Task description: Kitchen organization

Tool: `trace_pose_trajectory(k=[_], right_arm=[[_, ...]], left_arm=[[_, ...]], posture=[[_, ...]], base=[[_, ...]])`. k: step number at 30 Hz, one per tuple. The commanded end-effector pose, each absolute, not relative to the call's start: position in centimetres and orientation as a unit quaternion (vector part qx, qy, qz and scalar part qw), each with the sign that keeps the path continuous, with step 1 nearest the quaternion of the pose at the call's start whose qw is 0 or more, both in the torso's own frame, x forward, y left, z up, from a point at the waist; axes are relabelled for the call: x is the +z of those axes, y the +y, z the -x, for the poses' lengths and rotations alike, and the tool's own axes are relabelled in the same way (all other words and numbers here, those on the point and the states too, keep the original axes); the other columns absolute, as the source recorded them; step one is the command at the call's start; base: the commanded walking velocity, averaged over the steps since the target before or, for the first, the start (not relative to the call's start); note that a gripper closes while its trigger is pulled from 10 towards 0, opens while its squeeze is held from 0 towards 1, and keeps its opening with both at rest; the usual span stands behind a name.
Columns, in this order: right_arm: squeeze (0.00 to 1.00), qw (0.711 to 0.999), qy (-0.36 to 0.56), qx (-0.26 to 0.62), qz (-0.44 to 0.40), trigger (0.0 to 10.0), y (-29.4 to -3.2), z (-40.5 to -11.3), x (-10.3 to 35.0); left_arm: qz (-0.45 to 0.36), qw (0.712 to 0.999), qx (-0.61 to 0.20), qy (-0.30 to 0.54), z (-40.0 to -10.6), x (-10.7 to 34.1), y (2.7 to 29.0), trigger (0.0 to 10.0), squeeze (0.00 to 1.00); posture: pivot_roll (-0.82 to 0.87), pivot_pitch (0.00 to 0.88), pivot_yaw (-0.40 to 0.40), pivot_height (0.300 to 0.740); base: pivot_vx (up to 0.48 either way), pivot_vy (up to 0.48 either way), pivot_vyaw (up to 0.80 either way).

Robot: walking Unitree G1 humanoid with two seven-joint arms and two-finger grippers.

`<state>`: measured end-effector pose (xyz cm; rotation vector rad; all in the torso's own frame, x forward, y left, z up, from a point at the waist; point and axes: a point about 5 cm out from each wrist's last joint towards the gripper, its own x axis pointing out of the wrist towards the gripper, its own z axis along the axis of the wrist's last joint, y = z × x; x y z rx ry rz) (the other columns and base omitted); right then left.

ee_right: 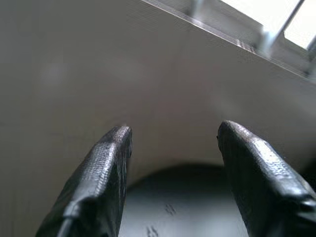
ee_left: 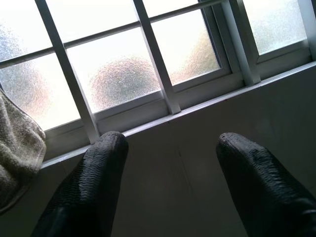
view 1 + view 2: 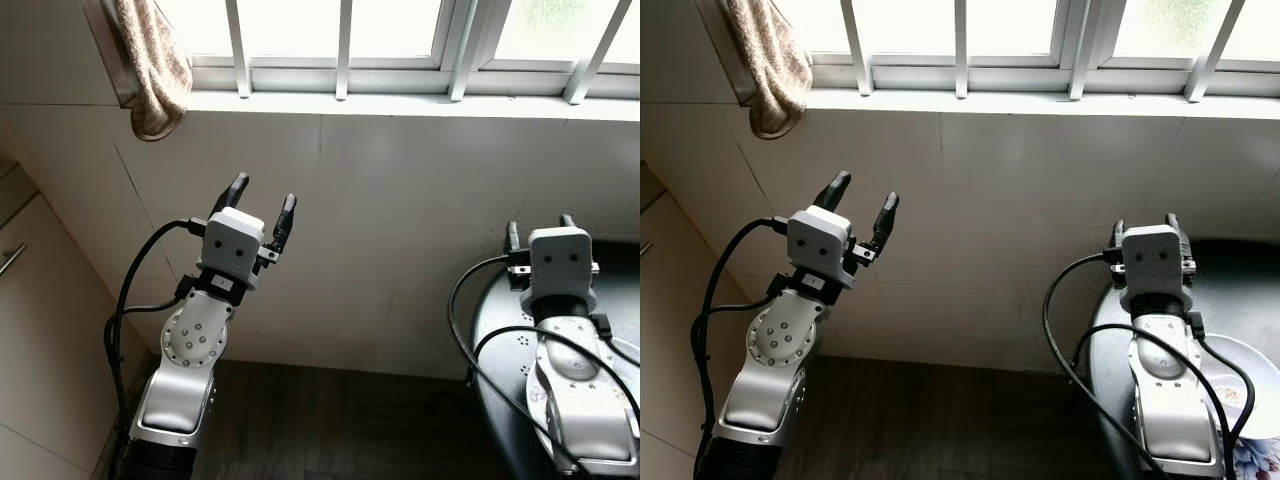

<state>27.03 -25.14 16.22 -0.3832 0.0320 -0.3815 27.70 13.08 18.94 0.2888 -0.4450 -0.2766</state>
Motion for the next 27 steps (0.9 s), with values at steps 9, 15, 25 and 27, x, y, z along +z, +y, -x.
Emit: trace_pose_trajectory(k=[9,15,25,27], right_arm=[[0.0,0.94,0.103,-0.212,0.248,10.0,-27.4,-26.3,15.0],[0.0,0.949,0.097,-0.194,0.228,10.0,-26.1,-26.3,14.8],[0.0,0.979,0.014,-0.099,0.179,10.0,-23.6,-27.1,16.7],[0.0,0.978,0.005,-0.095,0.185,10.0,-23.7,-27.1,17.0]], left_arm=[[-0.131,0.958,-0.15,-0.206,-27.7,18.4,12.5,10.0,0.0],[-0.124,0.96,-0.155,-0.198,-27.6,18.3,12.6,10.0,0.0],[-0.107,0.965,-0.159,-0.177,-27.8,17.6,12.7,10.0,0.0],[-0.108,0.965,-0.16,-0.179,-27.7,17.6,12.7,10.0,0.0]], posture=[[-0.05,0.0,-0.017,0.74],[-0.05,0.0,-0.016,0.74],[-0.06,0.0,-0.013,0.74],[-0.06,0.0,-0.013,0.74]], base=[[0.0,0.0,0.0],[0.0,0.0,0.0],[0.0,0.271,-0.61],[0.0,0.195,-0.8]])
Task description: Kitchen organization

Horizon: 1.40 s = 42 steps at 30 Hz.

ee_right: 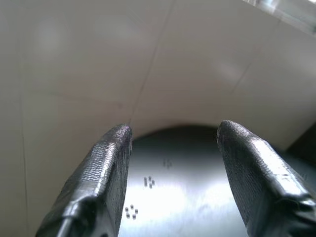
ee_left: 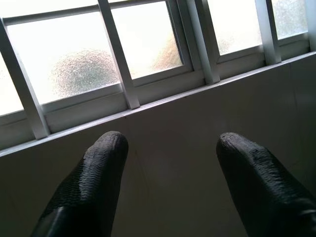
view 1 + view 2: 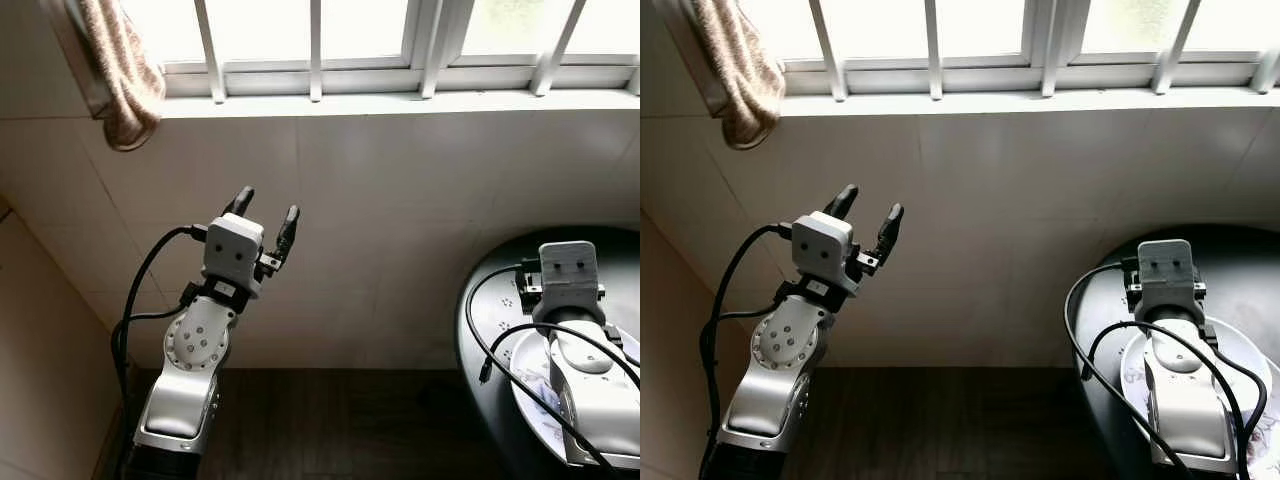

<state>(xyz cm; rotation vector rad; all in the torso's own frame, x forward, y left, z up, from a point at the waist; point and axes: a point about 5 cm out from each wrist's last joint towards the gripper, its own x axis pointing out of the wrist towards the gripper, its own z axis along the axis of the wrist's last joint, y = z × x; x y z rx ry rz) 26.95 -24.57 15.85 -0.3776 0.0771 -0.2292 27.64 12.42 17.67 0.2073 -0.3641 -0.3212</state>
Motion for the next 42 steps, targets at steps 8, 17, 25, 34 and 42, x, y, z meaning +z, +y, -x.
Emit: trace_pose_trajectory(k=[8,17,25,34,42], right_arm=[[0.0,0.976,0.008,-0.027,0.216,10.0,-24.4,-27.6,17.8],[0.0,0.971,0.059,-0.037,0.229,10.0,-26.3,-27.9,17.1],[0.0,0.946,0.123,0.07,0.292,10.0,-24.7,-26.5,13.4],[0.0,0.932,0.164,0.004,0.324,10.0,-26.4,-26.3,12.6],[0.0,0.925,0.191,0.022,0.329,10.0,-25.1,-25.3,10.4]], left_arm=[[-0.112,0.964,-0.165,-0.178,-27.7,17.6,12.6,10.0,0.0],[-0.113,0.965,-0.168,-0.168,-27.8,17.2,12.6,10.0,0.0],[-0.116,0.965,-0.173,-0.16,-27.7,17.0,12.6,10.0,0.0],[-0.116,0.965,-0.178,-0.155,-27.9,16.8,12.5,10.0,0.0],[-0.117,0.965,-0.182,-0.151,-27.9,16.6,12.5,10.0,0.0]], posture=[[-0.06,0.0,-0.01,0.74],[-0.07,0.0,-0.011,0.74],[-0.06,0.0,-0.01,0.74],[-0.06,0.0,-0.008,0.74],[-0.06,0.0,-0.009,0.74]], base=[[0.0,0.0,-0.67],[0.0,0.0,0.0],[0.0,0.0,0.0],[0.0,0.0,0.0],[0.0,0.0,0.0]])
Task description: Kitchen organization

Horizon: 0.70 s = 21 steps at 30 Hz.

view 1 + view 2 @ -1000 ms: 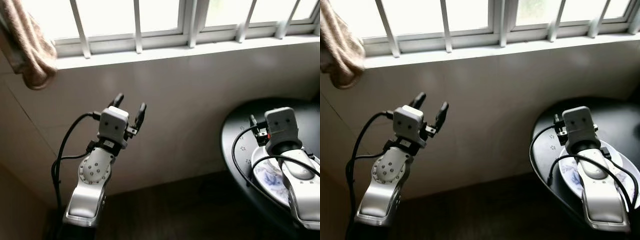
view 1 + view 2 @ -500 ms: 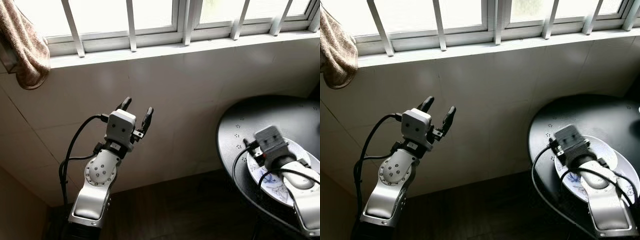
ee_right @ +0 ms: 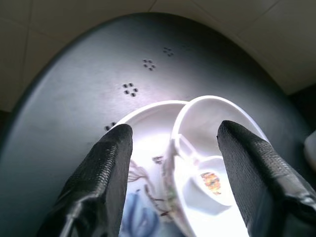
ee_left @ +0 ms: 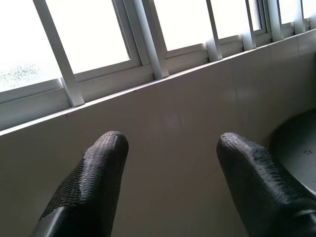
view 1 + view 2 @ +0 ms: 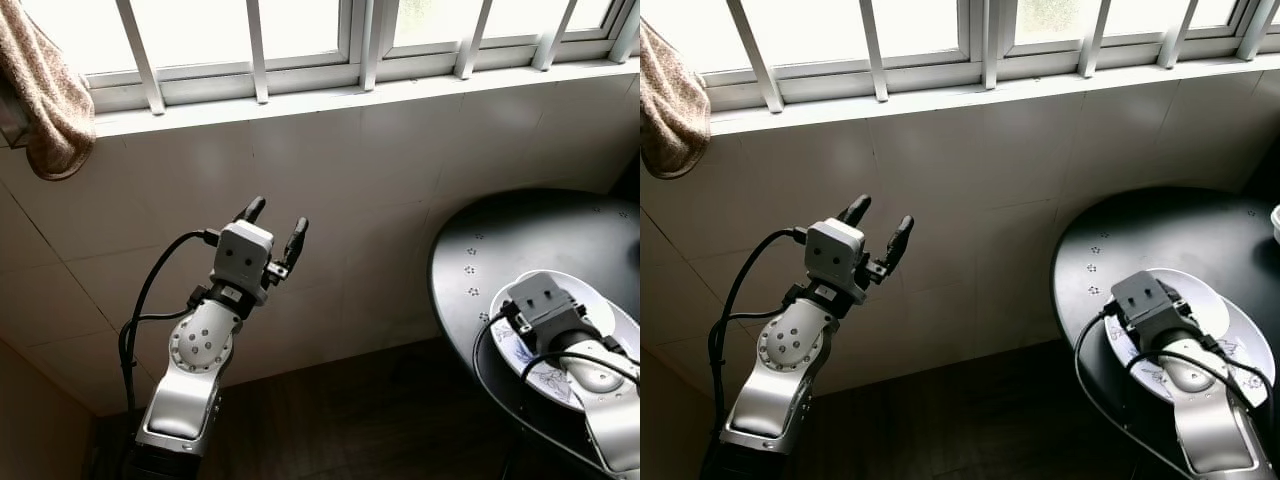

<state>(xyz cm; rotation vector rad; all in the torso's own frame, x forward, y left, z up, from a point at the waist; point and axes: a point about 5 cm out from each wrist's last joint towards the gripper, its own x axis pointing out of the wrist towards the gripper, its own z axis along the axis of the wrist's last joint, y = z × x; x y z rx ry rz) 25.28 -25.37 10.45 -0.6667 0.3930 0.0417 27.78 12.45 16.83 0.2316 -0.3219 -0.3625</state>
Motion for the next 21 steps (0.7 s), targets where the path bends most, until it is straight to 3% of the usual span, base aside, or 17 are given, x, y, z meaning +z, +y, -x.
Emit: trace_pose_trajectory(k=[1,21], right_arm=[[0.0,0.925,0.192,0.023,0.328,10.0,-25.0,-25.3,10.3],[0.0,0.909,0.193,-0.018,0.37,10.0,-27.1,-25.7,10.0]], left_arm=[[-0.118,0.965,-0.182,-0.15,-27.9,16.6,12.5,10.0,0.0],[-0.118,0.966,-0.182,-0.144,-27.8,16.3,12.5,10.0,0.0]], posture=[[-0.06,0.0,-0.009,0.74],[-0.05,0.0,-0.013,0.74]], base=[[0.0,0.0,0.0],[0.0,0.0,0.0]])
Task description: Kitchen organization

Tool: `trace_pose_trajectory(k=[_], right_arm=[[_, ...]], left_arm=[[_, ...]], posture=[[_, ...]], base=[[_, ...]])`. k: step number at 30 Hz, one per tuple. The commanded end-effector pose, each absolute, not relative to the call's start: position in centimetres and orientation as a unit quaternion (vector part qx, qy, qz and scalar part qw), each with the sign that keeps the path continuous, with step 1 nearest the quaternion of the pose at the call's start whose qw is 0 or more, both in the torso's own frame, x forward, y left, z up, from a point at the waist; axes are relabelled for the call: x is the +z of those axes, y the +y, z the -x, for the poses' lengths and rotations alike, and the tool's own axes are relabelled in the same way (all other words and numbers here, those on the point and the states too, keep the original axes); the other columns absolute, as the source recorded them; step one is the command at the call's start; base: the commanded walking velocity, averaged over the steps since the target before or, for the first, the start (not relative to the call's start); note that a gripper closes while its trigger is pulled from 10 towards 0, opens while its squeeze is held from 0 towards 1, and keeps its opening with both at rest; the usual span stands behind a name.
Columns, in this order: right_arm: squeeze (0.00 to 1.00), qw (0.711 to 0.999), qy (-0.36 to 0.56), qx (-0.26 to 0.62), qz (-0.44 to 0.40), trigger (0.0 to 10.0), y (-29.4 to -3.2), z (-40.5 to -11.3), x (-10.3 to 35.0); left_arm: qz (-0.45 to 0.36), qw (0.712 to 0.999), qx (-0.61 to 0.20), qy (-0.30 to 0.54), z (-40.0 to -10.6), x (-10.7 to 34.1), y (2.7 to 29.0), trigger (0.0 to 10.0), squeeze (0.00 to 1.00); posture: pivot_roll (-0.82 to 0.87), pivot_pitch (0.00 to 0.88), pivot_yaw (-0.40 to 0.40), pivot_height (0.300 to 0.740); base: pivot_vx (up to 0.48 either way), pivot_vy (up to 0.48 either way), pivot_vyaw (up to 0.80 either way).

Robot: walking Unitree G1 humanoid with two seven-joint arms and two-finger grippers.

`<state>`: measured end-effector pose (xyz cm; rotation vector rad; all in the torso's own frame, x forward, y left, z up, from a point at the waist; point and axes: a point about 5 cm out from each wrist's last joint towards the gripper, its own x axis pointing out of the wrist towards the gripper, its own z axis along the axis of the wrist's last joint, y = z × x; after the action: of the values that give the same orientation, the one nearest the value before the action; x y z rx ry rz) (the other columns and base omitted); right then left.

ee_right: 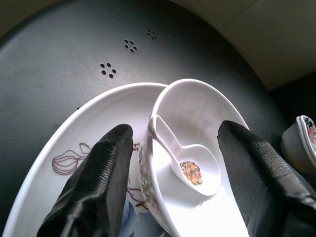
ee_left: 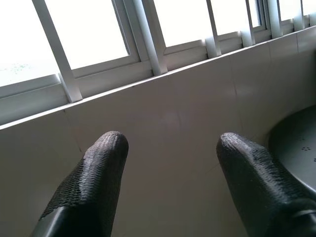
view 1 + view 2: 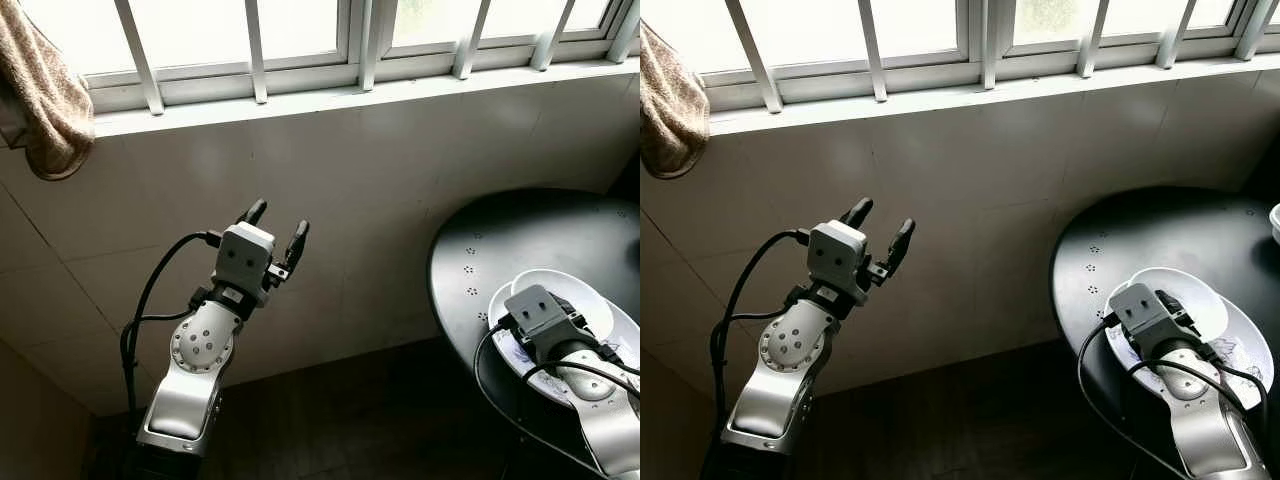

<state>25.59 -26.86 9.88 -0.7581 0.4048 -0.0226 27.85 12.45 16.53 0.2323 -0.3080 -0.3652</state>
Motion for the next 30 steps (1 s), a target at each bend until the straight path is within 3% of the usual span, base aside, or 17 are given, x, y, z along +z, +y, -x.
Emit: trace_pose_trajectory(k=[1,15,20,22,23,26,28,29,30], right_arm=[[0.0,0.91,0.19,-0.018,0.368,10.0,-27.1,-25.8,10.0],[0.0,0.916,0.164,-0.028,0.365,10.0,-28.4,-27.1,9.9],[0.0,0.919,0.16,-0.027,0.361,8.8,-28.6,-27.3,9.4],[0.0,0.92,0.157,-0.025,0.359,7.8,-28.5,-27.4,9.2],[0.0,0.92,0.159,-0.024,0.356,4.8,-28.5,-27.4,9.1],[0.0,0.921,0.16,-0.024,0.353,4.4,-28.5,-27.4,9.0],[0.0,0.922,0.159,-0.021,0.352,0.6,-28.5,-27.4,8.8],[0.0,0.923,0.156,-0.02,0.352,0.0,-28.6,-27.5,8.7],[0.0,0.923,0.154,-0.017,0.352,0.0,-28.5,-27.5,8.7]], left_arm=[[-0.118,0.965,-0.182,-0.144,-27.9,16.3,12.5,10.0,0.0],[-0.12,0.965,-0.184,-0.142,-28.0,16.2,12.5,10.0,0.0],[-0.121,0.965,-0.184,-0.142,-28.0,16.2,12.4,10.0,0.0],[-0.122,0.965,-0.184,-0.141,-28.0,16.1,12.4,10.0,0.0],[-0.122,0.965,-0.185,-0.141,-28.0,16.1,12.4,10.0,0.0],[-0.123,0.965,-0.185,-0.141,-28.0,16.1,12.4,10.0,0.0],[-0.124,0.965,-0.185,-0.14,-28.0,16.0,12.4,10.0,0.0],[-0.125,0.965,-0.186,-0.139,-28.0,16.0,12.4,10.0,0.0],[-0.125,0.965,-0.186,-0.139,-28.0,16.0,12.4,10.0,0.0]], posture=[[-0.05,0.0,-0.013,0.74],[-0.05,0.0,-0.009,0.74],[-0.05,0.0,-0.009,0.74],[-0.04,0.0,-0.01,0.74],[-0.04,0.0,-0.01,0.74],[-0.04,0.0,-0.009,0.74],[-0.04,0.0,-0.009,0.74],[-0.04,0.0,-0.007,0.74],[-0.04,0.0,-0.007,0.74]], base=[[0.0,0.0,0.0],[0.0,0.0,0.0],[0.0,0.0,0.0],[0.0,0.0,0.0],[0.0,0.0,0.0],[0.0,0.0,0.0],[0.0,0.0,0.0],[0.0,0.0,0.0],[0.0,0.0,0.0]])
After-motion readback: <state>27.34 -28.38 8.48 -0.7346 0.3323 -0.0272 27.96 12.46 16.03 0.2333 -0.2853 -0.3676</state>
